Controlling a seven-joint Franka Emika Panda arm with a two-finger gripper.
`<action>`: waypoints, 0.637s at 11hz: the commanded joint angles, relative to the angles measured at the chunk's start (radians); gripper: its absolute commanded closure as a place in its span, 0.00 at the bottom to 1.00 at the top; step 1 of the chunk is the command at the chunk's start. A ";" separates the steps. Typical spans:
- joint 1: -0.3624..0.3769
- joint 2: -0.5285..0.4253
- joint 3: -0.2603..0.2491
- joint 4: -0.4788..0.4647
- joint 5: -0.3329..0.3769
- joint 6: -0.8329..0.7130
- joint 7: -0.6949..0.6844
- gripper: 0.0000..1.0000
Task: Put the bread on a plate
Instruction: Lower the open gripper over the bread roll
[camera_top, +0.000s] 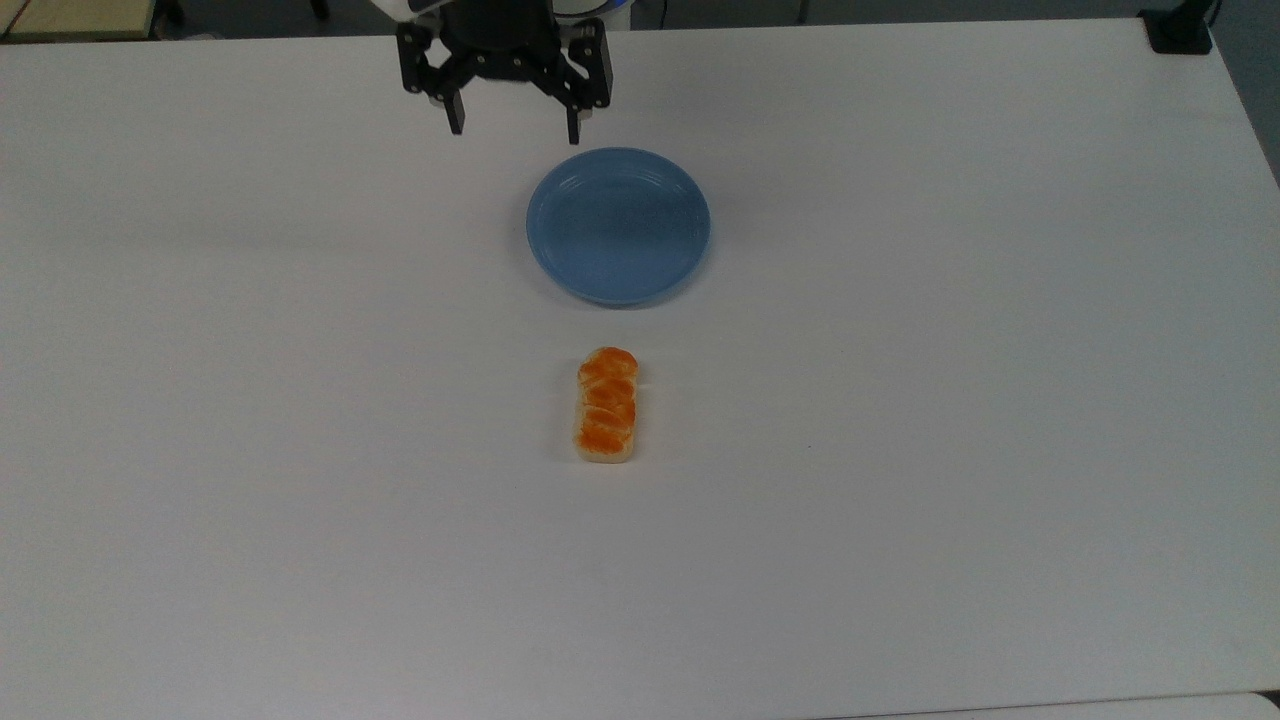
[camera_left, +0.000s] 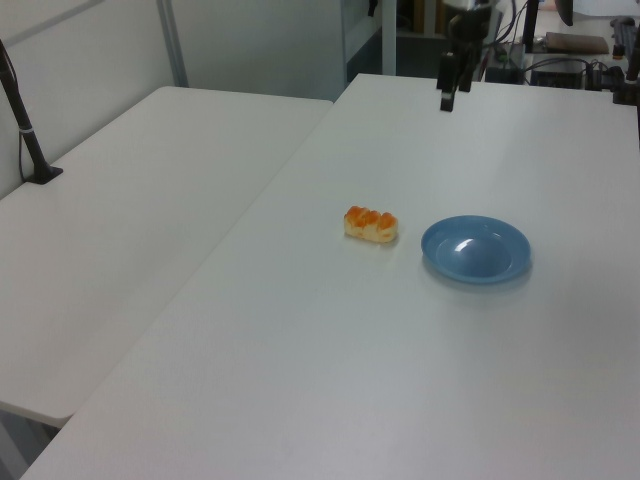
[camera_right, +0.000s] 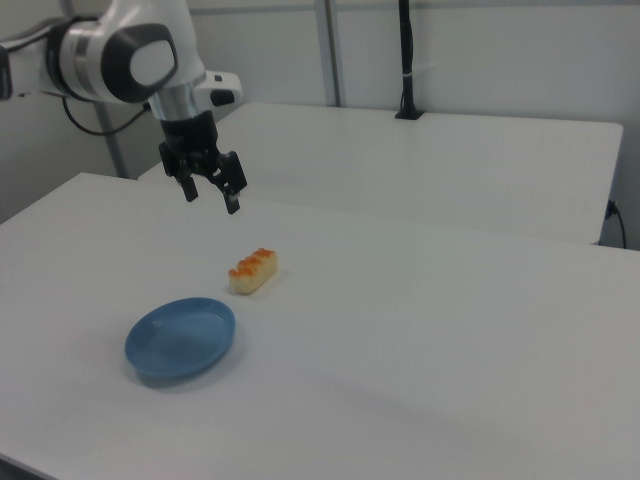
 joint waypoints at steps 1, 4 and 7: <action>0.045 0.114 0.003 0.026 0.020 0.127 -0.006 0.00; 0.088 0.258 0.002 0.053 0.018 0.285 -0.001 0.00; 0.103 0.419 0.002 0.151 -0.005 0.371 0.114 0.00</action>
